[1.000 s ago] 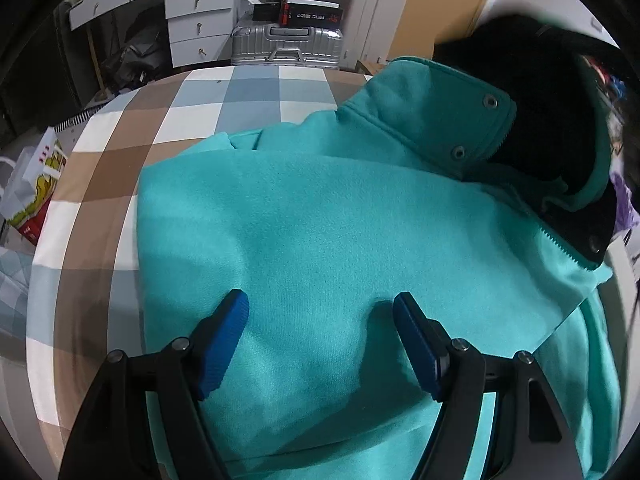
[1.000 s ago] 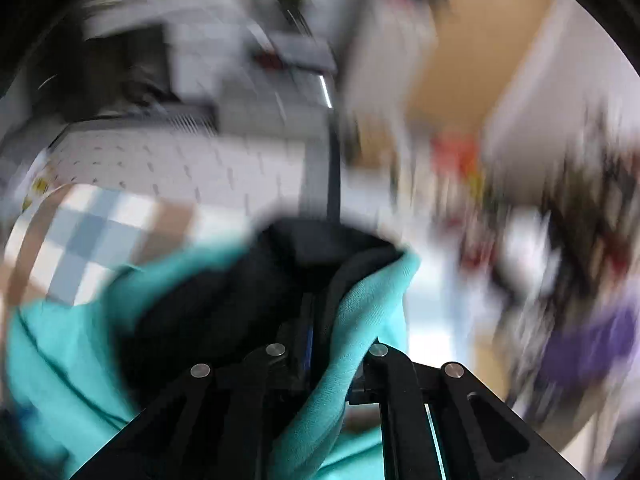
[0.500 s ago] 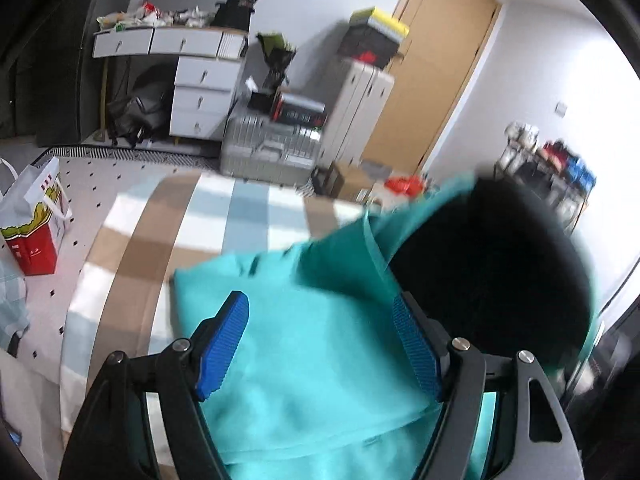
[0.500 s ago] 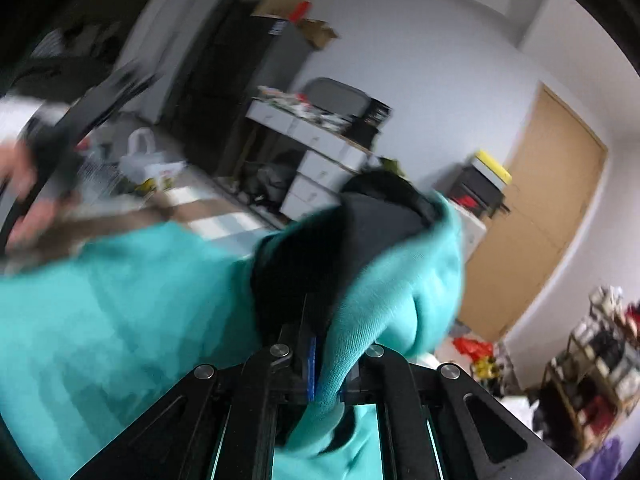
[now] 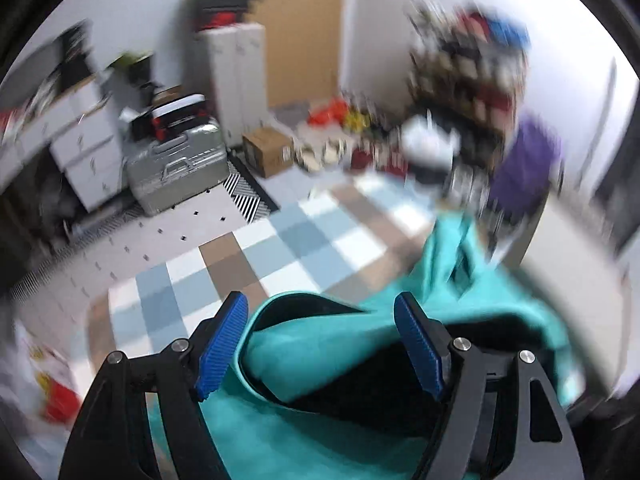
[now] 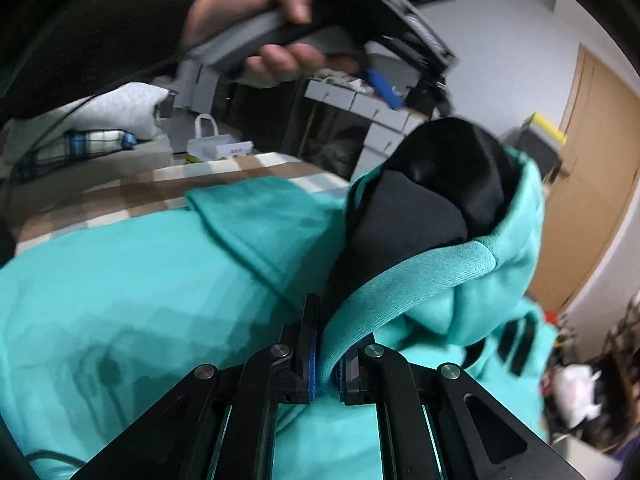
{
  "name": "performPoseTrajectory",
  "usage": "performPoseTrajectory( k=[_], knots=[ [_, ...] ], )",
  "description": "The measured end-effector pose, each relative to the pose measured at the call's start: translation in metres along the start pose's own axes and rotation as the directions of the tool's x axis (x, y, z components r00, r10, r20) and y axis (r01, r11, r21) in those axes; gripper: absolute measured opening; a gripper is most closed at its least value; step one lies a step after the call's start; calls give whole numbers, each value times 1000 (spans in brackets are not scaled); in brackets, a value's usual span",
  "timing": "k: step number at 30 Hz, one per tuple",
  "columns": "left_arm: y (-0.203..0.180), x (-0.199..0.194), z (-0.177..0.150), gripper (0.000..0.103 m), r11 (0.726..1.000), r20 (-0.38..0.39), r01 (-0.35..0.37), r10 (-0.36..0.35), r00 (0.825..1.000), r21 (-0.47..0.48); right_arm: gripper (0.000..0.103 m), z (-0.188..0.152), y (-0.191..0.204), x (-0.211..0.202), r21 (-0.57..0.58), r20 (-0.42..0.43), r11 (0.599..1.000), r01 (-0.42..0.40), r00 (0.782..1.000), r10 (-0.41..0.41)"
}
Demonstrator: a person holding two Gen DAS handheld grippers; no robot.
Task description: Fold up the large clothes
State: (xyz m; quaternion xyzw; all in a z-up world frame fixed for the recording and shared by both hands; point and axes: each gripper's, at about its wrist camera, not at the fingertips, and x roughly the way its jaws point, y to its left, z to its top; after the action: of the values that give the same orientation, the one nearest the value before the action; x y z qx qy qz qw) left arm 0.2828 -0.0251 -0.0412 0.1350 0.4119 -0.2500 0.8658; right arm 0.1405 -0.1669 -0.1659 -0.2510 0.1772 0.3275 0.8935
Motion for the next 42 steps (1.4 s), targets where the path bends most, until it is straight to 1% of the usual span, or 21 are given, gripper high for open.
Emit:
performPoseTrajectory(
  k=[1,4,8,10,12,14,17,20,22,23,24,25,28,31,32,34,35,36,37,40,42],
  knots=[
    [-12,10,-1,72,996,-29,-4,7,1000,86,7,-1,1,1,3,1,1000,-5,1000,5],
    [-39,27,-12,72,972,-133,47,-17,991,229,7,-11,-9,-7,56,5,998,-38,999,38],
    [-66,51,-35,71,918,-230,31,67,971,395,6,-15,-26,-12,153,29,985,-77,997,74],
    [-71,54,-41,59,907,-249,35,78,965,419,6,-13,-37,-18,210,50,974,-88,996,79],
    [-72,52,-48,18,918,-278,71,44,960,391,6,-13,-45,-20,260,53,962,-80,996,69],
    [-75,47,-59,4,919,-267,22,91,960,393,7,-13,-54,-21,318,41,944,-83,996,74],
    [-76,37,-71,2,908,-270,-38,163,949,416,8,-16,-59,-23,371,11,926,-70,997,71],
    [-70,-6,-53,2,943,-150,-49,103,983,329,8,-17,-54,-26,376,-7,925,-60,998,68],
    [-72,-31,-35,29,972,-113,44,-18,993,232,8,-17,-46,-27,369,-2,927,-58,998,63],
    [-76,-36,-30,78,972,-112,85,-61,992,219,8,-17,-44,-27,368,3,928,-55,998,58],
    [-85,-39,-26,102,968,-95,90,-69,993,236,8,-18,-41,-27,374,15,926,-57,998,55],
    [-100,-40,-25,102,954,-68,59,-40,997,293,8,-19,-39,-27,383,27,922,-62,998,56],
    [-139,-17,-32,102,871,-95,-29,86,992,490,8,-22,-37,-26,402,50,913,-75,997,60],
    [-162,24,-43,102,780,-167,-35,177,970,625,8,-28,-42,-34,431,106,896,-105,992,65],
    [-164,38,-44,102,773,-183,-39,198,963,633,8,-29,-42,-35,437,114,893,-113,991,69],
    [-156,51,-36,91,819,-244,6,163,956,573,10,-32,-42,-39,443,127,888,-125,989,76],
    [-152,54,-32,66,843,-274,35,135,952,536,11,-34,-41,-39,446,129,886,-128,989,78],
    [-148,58,-29,24,869,-310,65,105,945,490,11,-34,-41,-39,445,129,886,-131,988,81],
    [-146,63,-28,11,879,-328,48,126,936,475,11,-36,-41,-38,448,126,884,-131,989,83],
    [-152,57,-31,6,846,-281,-42,223,933,532,8,-39,-49,-36,486,133,862,-144,987,90],
    [-152,46,-26,4,844,-220,-118,267,938,523,8,-40,-52,-34,499,124,857,-131,989,79]
  ],
)
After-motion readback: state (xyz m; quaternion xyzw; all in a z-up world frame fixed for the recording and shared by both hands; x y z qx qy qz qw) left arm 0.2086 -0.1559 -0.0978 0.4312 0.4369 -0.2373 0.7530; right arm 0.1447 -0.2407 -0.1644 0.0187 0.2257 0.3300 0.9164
